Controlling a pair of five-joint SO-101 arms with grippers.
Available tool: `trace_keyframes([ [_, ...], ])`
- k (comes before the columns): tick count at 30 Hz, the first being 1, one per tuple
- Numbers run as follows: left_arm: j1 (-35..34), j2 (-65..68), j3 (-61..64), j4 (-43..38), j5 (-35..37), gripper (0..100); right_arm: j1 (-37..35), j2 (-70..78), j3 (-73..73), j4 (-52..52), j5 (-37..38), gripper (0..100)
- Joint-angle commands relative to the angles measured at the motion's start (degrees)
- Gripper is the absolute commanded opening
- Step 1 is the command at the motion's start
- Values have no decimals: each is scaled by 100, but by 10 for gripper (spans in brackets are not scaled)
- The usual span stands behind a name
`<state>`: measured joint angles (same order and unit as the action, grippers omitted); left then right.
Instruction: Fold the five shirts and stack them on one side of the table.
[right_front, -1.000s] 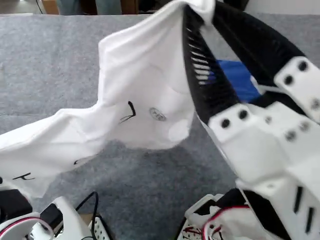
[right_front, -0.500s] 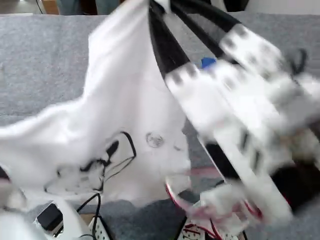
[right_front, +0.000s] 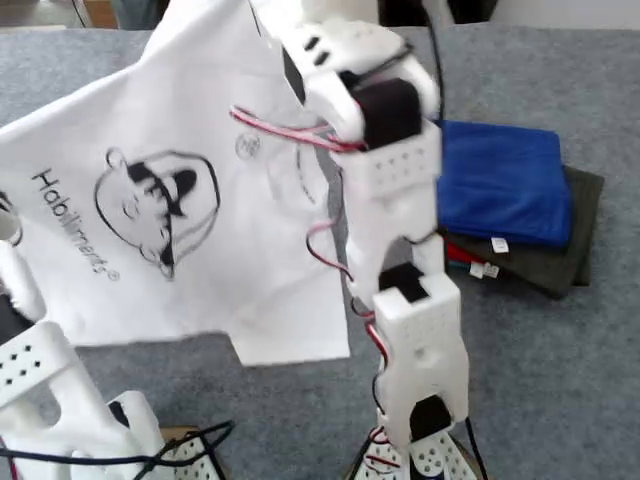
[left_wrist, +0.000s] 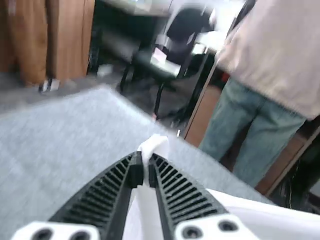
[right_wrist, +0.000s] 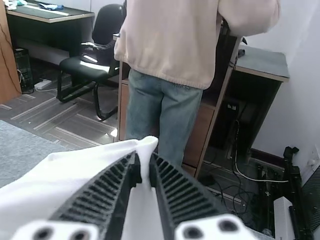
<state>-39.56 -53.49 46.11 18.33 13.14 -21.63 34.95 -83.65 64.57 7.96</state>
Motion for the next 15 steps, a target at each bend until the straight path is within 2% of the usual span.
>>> trace_keyframes([
  [1, 356, 237, 136, -923, -589, 29, 141, 418, -31, -730, -9, 15],
  [8, 488, 1908, -884, -1002, -756, 29, 141, 1015, -40, -1020, -26, 15],
  [15, 488, 4070, -2264, -967, -782, 29, 211, 1314, -4, -774, -35, 15],
])
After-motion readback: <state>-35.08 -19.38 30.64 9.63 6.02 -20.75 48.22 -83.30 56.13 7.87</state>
